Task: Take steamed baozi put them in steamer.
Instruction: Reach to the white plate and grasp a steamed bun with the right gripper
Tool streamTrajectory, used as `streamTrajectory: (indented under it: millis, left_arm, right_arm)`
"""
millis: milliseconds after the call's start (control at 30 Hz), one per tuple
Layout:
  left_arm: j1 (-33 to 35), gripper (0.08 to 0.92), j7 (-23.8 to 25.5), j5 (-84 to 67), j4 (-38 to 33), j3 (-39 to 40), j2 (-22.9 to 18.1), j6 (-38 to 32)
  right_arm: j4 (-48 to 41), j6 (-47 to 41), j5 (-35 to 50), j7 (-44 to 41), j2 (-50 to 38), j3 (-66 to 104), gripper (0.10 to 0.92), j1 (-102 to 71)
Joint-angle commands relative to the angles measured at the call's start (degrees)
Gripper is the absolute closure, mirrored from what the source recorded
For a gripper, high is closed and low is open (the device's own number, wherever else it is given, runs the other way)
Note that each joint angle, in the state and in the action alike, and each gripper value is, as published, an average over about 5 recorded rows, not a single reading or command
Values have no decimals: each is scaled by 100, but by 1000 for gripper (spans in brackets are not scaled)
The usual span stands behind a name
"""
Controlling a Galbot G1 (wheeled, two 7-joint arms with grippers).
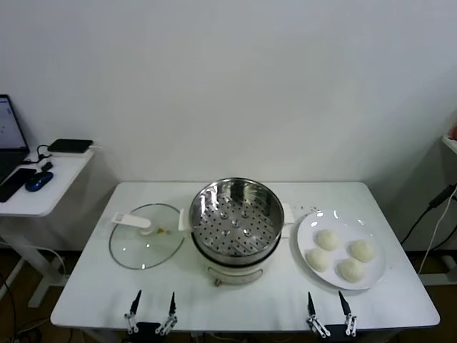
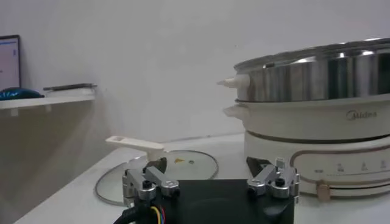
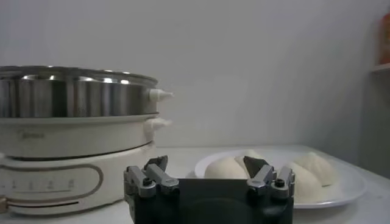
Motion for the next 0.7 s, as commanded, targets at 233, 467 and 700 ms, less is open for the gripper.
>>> streamTrajectory:
  millis: [233,467,700]
  left_arm:
    - [-13,177,23,88,-10,63,41,-69]
    - [-48,177,43,101,-10,85,92,-101]
    - [-108,177,59,95,54,74,161,-157]
  right_arm:
    - [968,-2783,21,-187,-499,1154,203,780]
    - [1548,-5193,106,-282,-1580,1078,203,1703]
    - [1639,-7300,-277,-1262,-3378,308,203,2712]
